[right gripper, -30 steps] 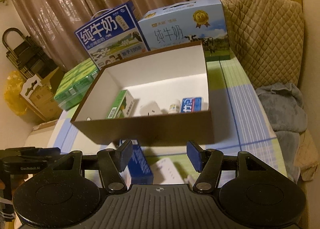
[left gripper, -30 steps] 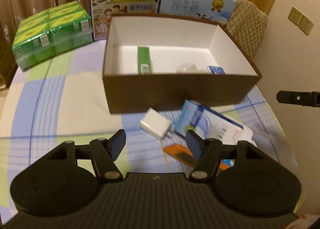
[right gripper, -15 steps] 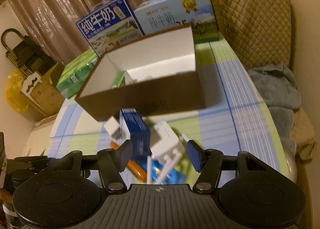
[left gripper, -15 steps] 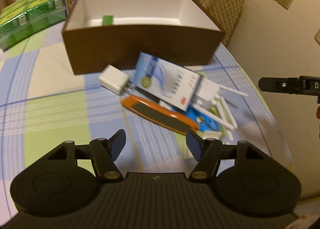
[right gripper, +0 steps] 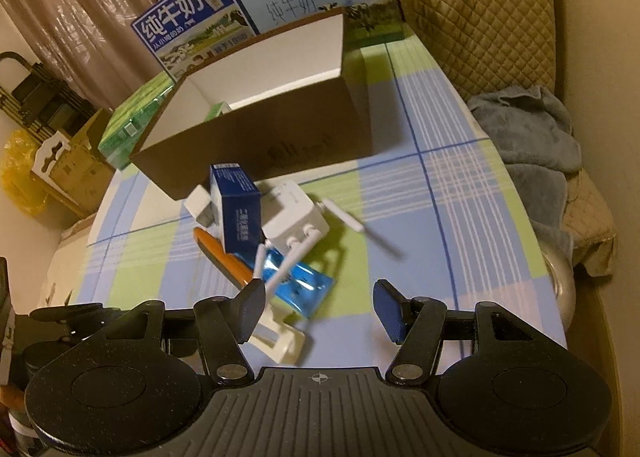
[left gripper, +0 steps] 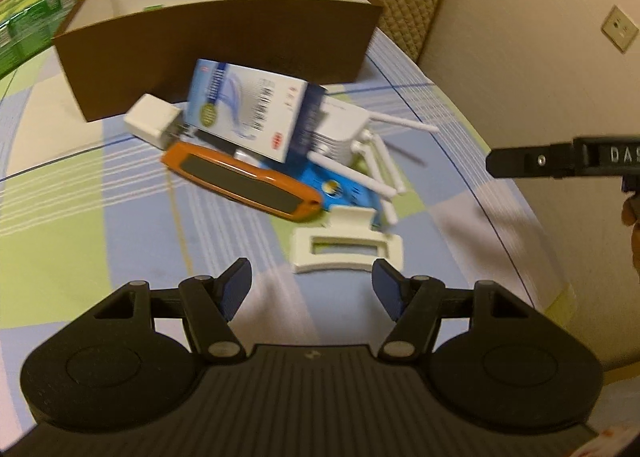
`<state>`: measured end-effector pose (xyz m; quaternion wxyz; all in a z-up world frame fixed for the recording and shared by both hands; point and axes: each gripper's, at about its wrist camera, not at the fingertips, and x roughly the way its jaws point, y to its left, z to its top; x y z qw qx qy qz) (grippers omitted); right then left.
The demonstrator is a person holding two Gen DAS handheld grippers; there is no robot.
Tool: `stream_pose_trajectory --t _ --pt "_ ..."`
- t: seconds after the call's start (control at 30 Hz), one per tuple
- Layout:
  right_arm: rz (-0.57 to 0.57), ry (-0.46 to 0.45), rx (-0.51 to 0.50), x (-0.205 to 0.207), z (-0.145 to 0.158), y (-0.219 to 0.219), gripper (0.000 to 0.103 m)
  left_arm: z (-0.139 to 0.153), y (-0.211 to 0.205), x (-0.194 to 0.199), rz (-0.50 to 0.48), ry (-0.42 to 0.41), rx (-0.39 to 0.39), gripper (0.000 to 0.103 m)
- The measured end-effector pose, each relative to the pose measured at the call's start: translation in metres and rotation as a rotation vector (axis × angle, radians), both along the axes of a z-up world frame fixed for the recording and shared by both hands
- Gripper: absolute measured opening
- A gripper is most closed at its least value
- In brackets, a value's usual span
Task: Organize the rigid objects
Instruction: 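Withdraw both tools from the brown box toward the remaining items, then grasp white plastic clip with left tool while right tool moves toward blue medicine box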
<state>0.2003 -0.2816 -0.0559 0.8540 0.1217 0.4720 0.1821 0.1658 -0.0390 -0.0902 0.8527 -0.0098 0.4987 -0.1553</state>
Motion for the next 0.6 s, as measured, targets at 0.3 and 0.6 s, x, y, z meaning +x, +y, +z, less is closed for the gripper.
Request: stream_pose_trajectory --t 0.3,0.6 --pt "-0.027 0.030 -0.011 -0.013 -0.009 -0.025 0.057 -0.019 -0.027 -0.010 -0.018 0.005 0.017 0.063" --pt "-0.056 0.066 -0.004 -0.024 -0.018 -0.044 0.057 -0.026 -0.060 -0.011 -0.014 -0.040 0.107 0.063"
